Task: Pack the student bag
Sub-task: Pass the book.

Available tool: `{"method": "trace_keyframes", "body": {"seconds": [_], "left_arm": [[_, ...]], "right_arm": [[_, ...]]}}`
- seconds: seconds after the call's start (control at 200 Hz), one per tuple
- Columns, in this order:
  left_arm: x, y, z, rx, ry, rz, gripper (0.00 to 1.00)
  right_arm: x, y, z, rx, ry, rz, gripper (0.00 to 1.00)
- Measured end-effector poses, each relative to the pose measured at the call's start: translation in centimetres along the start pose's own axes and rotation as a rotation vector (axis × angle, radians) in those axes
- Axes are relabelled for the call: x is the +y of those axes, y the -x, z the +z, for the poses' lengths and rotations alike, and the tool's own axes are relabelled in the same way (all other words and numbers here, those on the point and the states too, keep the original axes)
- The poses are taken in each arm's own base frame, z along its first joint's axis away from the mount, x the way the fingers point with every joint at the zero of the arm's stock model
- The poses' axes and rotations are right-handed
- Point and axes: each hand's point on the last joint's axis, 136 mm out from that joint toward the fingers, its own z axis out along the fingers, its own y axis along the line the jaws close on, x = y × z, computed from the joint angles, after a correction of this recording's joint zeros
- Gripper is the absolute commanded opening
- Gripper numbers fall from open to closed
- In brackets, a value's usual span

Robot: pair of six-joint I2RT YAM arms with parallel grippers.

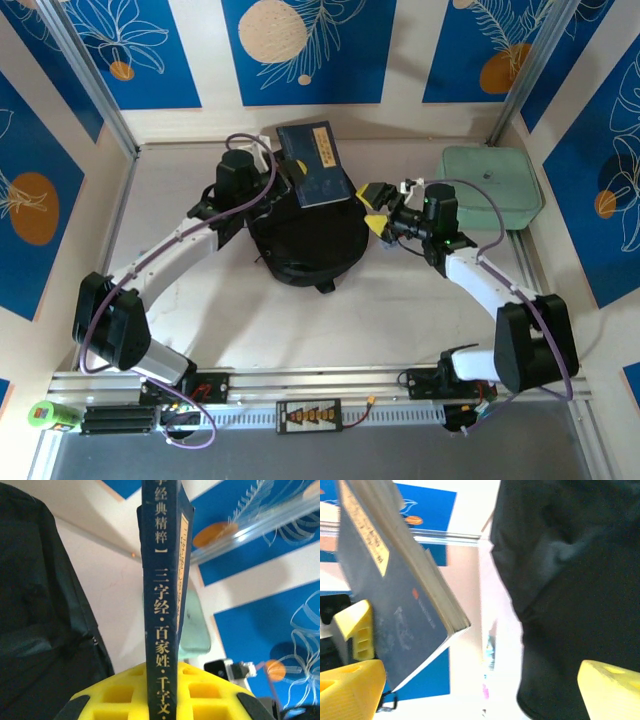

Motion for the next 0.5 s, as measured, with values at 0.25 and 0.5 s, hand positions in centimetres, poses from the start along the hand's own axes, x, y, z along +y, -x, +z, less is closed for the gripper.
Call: {"method": "trace_keyframes", "body": {"seconds": [0.25, 0.5], "left_arm": [[0.0, 1.0, 0.2, -0.094, -0.029, -0.138, 0.0], [-1.1, 1.5, 0.6, -0.134, -0.094, -0.217, 0.0]], "right_arm": [[2.3, -1.4, 3.0, 0.038, 0.144, 0.095, 0.99], [4.1, -2.1, 5.4, 0.044, 0.225, 0.159, 0.93]]}}
